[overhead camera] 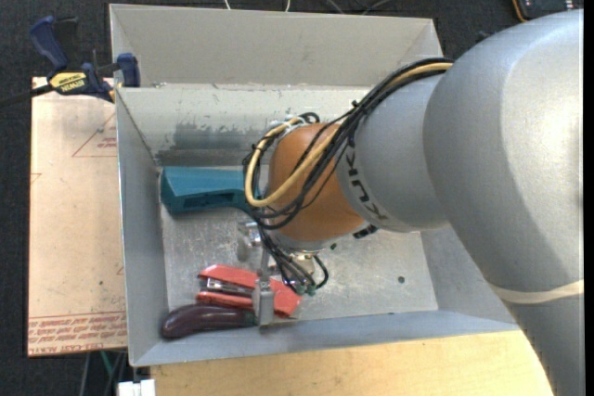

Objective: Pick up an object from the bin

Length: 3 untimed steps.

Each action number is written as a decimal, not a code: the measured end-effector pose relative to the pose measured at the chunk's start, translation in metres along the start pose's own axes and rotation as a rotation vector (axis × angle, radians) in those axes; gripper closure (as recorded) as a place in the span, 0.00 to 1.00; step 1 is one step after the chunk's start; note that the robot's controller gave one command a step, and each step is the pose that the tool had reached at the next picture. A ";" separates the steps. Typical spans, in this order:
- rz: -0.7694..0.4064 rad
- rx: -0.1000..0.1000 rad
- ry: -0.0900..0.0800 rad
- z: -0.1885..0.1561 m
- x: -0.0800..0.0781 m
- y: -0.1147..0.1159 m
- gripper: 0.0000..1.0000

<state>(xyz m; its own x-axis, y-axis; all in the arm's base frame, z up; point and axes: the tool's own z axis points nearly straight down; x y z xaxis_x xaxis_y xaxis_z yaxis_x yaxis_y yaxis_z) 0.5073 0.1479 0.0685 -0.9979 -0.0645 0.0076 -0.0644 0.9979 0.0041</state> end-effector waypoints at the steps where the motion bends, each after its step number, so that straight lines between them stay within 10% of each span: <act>1: 0.108 0.004 -0.021 -0.080 -0.016 -0.013 0.00; 2: 0.012 0.000 -0.003 -0.030 0.013 -0.008 0.00; 3: 0.027 0.001 -0.029 -0.002 0.020 -0.005 0.00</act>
Offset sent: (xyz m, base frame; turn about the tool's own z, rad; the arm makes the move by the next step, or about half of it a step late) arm -0.0115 -0.0090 0.0315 0.0110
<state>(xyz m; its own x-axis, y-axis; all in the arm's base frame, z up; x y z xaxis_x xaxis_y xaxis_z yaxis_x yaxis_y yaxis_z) 0.4873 0.1415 0.0708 -0.9991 -0.0377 -0.0217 -0.0378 0.9993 0.0034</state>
